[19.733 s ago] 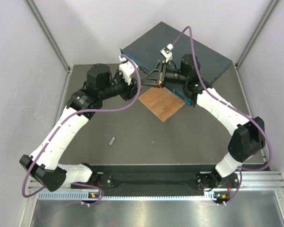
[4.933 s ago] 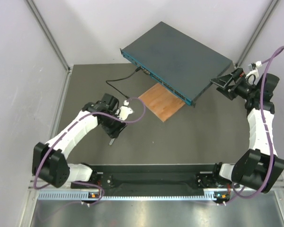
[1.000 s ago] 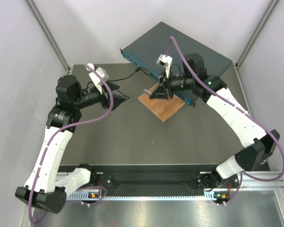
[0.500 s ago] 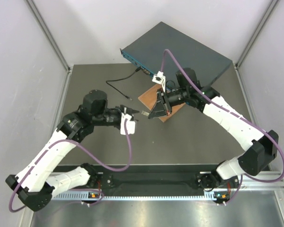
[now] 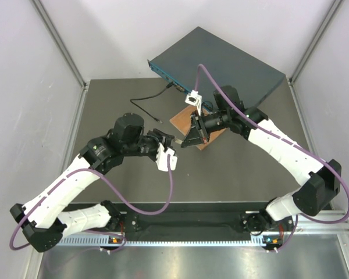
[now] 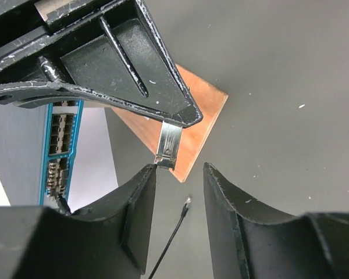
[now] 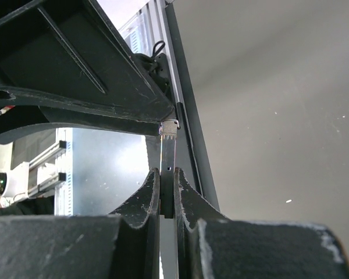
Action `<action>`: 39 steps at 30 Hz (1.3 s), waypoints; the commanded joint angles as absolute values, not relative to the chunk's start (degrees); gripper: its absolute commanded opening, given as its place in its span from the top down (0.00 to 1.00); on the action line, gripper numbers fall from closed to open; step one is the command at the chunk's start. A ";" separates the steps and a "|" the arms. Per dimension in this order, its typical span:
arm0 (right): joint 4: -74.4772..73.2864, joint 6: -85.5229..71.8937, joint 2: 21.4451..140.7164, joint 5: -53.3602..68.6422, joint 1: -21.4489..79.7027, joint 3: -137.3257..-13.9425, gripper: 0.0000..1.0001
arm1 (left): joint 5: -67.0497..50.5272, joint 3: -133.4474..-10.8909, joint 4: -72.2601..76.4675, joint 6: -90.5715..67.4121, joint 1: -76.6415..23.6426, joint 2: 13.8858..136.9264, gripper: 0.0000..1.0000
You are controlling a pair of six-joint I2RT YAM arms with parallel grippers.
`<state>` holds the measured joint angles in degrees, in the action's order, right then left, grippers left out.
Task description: Insert the plug into the switch port
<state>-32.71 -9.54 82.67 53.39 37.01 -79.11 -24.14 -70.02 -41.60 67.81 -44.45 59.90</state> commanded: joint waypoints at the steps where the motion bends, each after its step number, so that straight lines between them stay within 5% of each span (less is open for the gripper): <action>1: -30.85 -8.96 82.09 55.02 38.94 -79.28 1.00 | -21.89 -69.70 -38.15 69.87 -45.17 60.38 0.56; 24: -30.24 -10.98 83.41 55.02 38.94 -79.98 1.00 | -24.96 -67.59 -38.67 72.33 -45.17 60.29 0.58; 34: -29.80 -11.16 83.50 56.60 39.11 -80.07 1.00 | -26.10 -67.41 -38.67 73.21 -45.18 61.52 0.65; 39: -29.88 -11.16 83.50 56.69 39.20 -79.81 1.00 | -26.37 -67.33 -38.67 73.13 -45.18 61.70 0.77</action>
